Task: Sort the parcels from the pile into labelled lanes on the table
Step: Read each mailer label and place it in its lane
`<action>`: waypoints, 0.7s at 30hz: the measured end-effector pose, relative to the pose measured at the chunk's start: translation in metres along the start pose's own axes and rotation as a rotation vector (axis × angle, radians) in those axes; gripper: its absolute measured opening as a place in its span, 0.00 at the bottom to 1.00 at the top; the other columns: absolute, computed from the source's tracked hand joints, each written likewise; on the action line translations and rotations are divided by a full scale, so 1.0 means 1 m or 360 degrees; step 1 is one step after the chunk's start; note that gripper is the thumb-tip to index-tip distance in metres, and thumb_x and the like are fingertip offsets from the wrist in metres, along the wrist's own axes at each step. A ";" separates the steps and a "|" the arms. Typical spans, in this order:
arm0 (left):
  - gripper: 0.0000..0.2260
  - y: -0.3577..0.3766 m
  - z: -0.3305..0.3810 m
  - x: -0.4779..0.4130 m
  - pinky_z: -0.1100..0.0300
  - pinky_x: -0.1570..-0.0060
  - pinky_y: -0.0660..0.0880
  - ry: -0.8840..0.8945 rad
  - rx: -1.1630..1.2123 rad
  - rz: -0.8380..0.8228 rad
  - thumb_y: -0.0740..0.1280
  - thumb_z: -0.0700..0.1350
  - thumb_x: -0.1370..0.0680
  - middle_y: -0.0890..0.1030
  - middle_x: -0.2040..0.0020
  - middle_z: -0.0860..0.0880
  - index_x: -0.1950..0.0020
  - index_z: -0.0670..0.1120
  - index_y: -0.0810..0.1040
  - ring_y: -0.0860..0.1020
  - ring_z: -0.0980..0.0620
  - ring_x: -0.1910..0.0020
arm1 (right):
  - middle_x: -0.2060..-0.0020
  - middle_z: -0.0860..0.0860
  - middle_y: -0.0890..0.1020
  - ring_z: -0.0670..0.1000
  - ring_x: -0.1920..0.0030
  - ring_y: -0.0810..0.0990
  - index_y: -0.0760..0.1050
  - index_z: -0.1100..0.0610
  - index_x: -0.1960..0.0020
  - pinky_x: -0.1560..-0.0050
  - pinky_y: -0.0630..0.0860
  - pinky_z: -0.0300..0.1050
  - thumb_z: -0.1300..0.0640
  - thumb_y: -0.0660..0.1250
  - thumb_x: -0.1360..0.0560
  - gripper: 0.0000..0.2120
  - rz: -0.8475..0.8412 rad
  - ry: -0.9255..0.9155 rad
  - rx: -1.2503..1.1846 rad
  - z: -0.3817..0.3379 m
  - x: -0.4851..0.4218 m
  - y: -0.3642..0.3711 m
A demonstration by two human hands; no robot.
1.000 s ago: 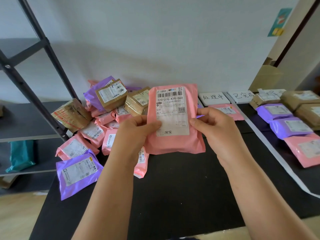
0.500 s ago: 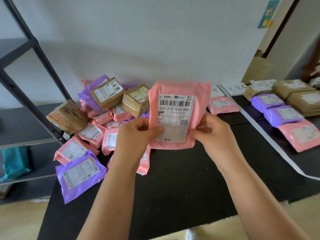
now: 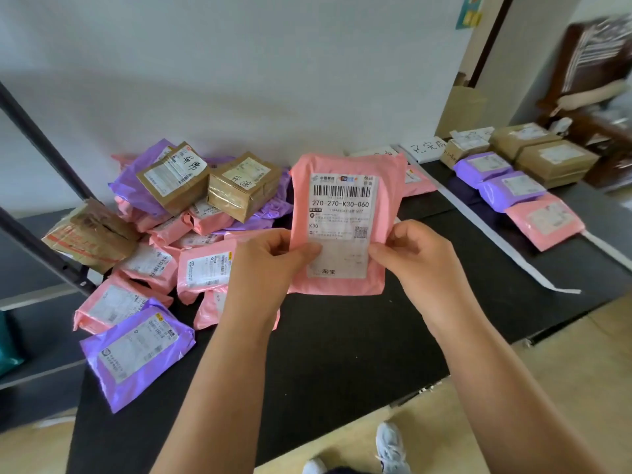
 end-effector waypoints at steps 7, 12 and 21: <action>0.02 0.030 0.006 0.000 0.66 0.71 0.76 -0.0139 0.0105 -0.0023 0.74 0.46 0.25 0.86 0.62 0.54 0.55 0.49 0.84 0.82 0.59 0.67 | 0.57 0.42 0.82 0.37 0.57 0.81 0.77 0.48 0.47 0.64 0.73 0.31 0.51 0.71 0.24 0.07 0.0104 0.0089 -0.0122 0.009 0.008 -0.031; 0.03 0.076 0.006 -0.004 0.50 0.55 0.79 -0.0320 0.0192 -0.0081 0.75 0.45 0.27 0.86 0.59 0.45 0.60 0.47 0.84 0.82 0.47 0.61 | 0.58 0.45 0.82 0.38 0.61 0.80 0.76 0.46 0.43 0.73 0.72 0.31 0.51 0.71 0.23 0.10 0.0141 0.0120 -0.0134 0.027 0.006 -0.073; 0.06 0.210 0.014 0.017 0.54 0.58 0.79 -0.0415 0.0073 -0.0324 0.75 0.48 0.26 0.87 0.58 0.49 0.52 0.48 0.84 0.85 0.50 0.60 | 0.54 0.45 0.83 0.43 0.52 0.82 0.76 0.48 0.41 0.59 0.74 0.37 0.52 0.71 0.24 0.12 0.0230 0.0280 -0.0149 0.096 0.004 -0.195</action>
Point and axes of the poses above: each hand's wrist, its own x-axis away from the middle knuckle, its own y-axis out of the palm, z = x × y, the point moved 1 cm from there along -x, towards the middle knuckle
